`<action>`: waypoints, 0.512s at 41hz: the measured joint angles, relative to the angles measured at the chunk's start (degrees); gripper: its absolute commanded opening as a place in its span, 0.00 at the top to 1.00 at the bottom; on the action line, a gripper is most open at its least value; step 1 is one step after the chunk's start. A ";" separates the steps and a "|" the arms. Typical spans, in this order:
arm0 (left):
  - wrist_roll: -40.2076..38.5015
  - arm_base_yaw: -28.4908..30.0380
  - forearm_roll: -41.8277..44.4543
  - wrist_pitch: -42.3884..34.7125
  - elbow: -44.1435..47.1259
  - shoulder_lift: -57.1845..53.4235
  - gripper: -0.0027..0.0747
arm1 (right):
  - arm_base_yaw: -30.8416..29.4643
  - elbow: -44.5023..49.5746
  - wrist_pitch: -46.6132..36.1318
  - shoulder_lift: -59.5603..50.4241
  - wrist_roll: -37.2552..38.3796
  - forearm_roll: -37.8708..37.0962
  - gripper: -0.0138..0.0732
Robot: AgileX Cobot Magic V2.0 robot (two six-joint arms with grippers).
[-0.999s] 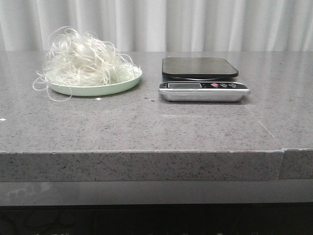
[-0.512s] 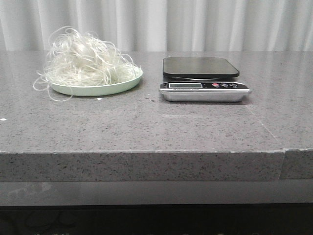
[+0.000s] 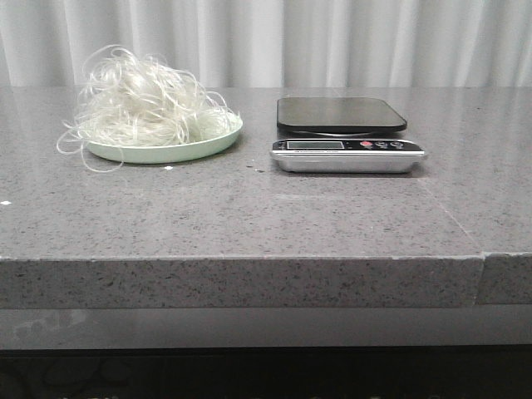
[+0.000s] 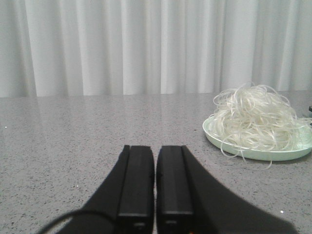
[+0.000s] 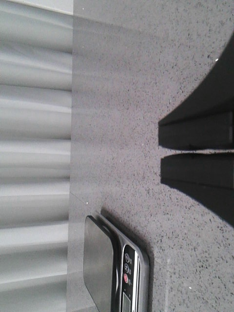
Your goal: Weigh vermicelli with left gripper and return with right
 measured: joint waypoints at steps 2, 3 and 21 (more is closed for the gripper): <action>0.00 0.00 0.00 0.00 0.00 0.00 0.78 | 0.00 0.00 -0.02 0.00 0.10 0.00 0.61; 0.00 0.00 0.00 0.00 0.00 0.00 0.78 | 0.00 0.00 -0.12 0.00 0.20 0.00 0.61; 0.00 0.00 0.00 0.00 0.00 0.00 0.78 | 0.00 0.00 -0.25 0.00 0.34 0.00 0.61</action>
